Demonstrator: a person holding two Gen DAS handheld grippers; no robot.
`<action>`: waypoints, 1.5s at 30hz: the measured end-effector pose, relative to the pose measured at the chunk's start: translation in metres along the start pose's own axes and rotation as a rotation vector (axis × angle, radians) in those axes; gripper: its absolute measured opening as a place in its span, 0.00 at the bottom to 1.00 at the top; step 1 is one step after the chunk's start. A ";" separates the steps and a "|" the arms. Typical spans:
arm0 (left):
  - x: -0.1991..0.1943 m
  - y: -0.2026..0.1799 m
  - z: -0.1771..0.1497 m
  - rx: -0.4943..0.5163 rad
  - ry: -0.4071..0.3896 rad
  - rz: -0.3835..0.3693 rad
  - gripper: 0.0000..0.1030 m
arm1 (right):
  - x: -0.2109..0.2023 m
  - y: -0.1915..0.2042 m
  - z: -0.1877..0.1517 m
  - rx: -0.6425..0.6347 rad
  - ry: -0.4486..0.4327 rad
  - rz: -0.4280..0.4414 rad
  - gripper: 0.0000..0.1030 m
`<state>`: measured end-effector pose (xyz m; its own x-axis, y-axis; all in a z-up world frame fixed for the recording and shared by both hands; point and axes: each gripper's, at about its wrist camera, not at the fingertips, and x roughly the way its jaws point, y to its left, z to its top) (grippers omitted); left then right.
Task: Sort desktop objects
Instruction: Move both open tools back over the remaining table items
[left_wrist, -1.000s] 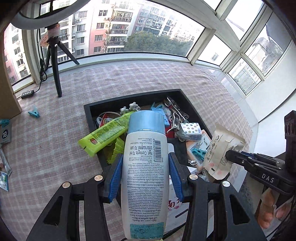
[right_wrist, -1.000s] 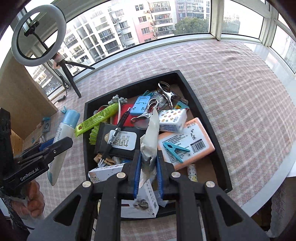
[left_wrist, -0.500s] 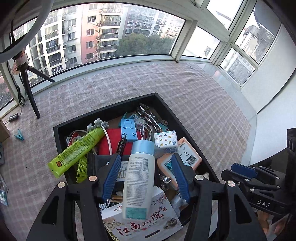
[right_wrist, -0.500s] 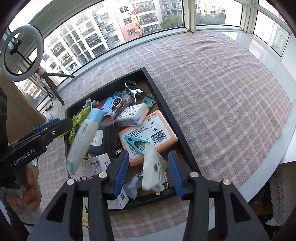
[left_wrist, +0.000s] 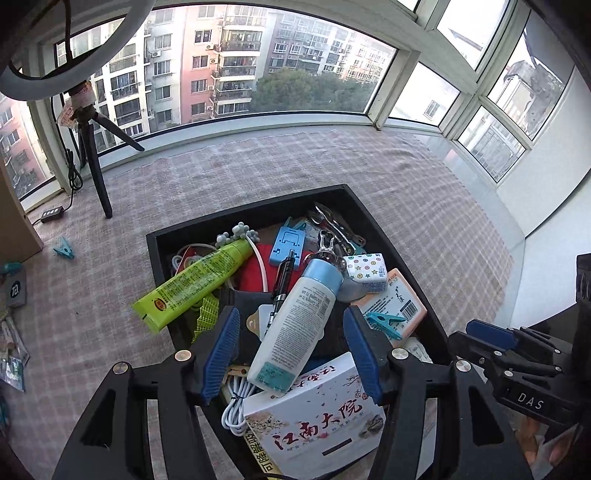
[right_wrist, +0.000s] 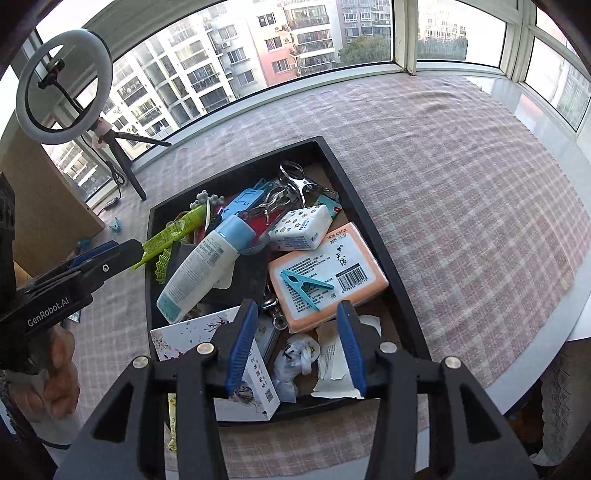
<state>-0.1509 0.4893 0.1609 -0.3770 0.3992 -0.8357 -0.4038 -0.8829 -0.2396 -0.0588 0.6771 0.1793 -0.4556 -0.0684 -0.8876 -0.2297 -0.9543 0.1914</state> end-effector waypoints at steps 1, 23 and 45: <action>-0.003 0.004 -0.003 -0.004 -0.003 0.003 0.54 | 0.001 0.005 0.000 -0.010 -0.001 0.003 0.43; -0.089 0.127 -0.088 -0.101 -0.056 0.178 0.55 | 0.012 0.169 -0.036 -0.234 -0.018 0.075 0.44; -0.209 0.363 -0.224 -0.427 -0.110 0.497 0.55 | 0.018 0.300 -0.082 -0.307 -0.152 0.092 0.54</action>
<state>-0.0319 0.0298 0.1373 -0.5250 -0.0774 -0.8476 0.1969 -0.9799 -0.0324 -0.0650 0.3653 0.1866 -0.5908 -0.1364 -0.7952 0.0769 -0.9906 0.1128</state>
